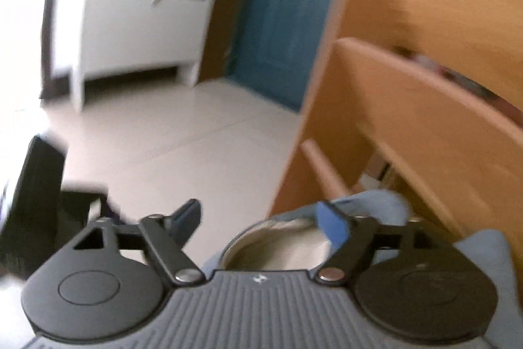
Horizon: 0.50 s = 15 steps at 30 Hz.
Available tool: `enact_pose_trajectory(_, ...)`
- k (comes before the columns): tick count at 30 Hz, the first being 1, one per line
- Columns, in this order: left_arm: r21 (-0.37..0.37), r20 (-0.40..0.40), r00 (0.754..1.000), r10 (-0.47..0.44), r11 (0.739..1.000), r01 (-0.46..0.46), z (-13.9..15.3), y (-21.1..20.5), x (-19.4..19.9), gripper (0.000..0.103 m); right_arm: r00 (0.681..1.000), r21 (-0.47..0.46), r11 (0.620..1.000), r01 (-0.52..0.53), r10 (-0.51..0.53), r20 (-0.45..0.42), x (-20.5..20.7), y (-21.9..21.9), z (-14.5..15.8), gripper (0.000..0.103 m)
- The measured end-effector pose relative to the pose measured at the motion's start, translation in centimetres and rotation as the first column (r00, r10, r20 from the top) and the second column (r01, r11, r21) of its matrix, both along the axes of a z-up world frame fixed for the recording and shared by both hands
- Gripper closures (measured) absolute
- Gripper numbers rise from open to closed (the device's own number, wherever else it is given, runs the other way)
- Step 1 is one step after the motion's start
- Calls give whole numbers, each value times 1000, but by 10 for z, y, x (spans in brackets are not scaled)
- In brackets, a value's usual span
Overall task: Organize scattered shoes
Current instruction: 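Carry the blue-gray slipper with the right tool onto the shelf's middle board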
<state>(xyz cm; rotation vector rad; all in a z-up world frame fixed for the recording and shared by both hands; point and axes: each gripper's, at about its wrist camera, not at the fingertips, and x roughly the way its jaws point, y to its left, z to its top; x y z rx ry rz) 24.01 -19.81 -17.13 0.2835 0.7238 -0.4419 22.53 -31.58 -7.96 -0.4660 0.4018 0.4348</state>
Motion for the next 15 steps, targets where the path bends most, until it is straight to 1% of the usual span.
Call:
enact_pose_trajectory(1, 1, -5, 1000, 5, 1000, -5, -2, 3, 0, 0, 1000, -43, 999, -18, 17, -11, -1, 8, -8, 23)
enact_pose_trajectory(4, 2, -22, 999, 23, 1000, -23, -6, 10, -2, 0, 997, -49, 999, 8, -12, -79, 13, 16, -20, 23)
enact_pose_trajectory(5, 1, -26, 999, 24, 1000, -24, -7, 12, -4, 0, 994, -47, 999, 19, -24, -103, 18, 18, -23, 30)
enact_pose_trajectory(6, 0, -26, 999, 20, 1000, -20, -7, 14, -8, 0, 991, -46, 998, 31, -37, -127, 23, 20, -27, 41)
enact_pose_trajectory(7, 0, -25, 1000, 15, 1000, -15, -7, 15, -11, 0, 987, -45, 998, 42, -49, -151, 28, 22, -30, 82)
enact_pose_trajectory(8, 0, -24, 1000, 10, 1000, -10, -6, 17, -14, 0, 983, -44, 998, 54, -61, -174, 33, 24, -34, 91)
enact_pose_trajectory(11, -2, -28, 1000, 5, 1000, -5, -5, 21, -23, 0, 972, 23, 997, 77, -70, -222, 42, 17, -35, 93)
enact_pose_trajectory(14, -11, -64, 998, 21, 1000, -21, 0, 28, -31, 0, 975, 37, 997, 61, -51, -216, 44, 19, -36, 93)
enact_pose_trajectory(15, -2, -85, 996, 19, 1000, -19, 5, 30, -35, 0, 976, 53, 997, 58, -46, -212, 44, 18, -37, 93)
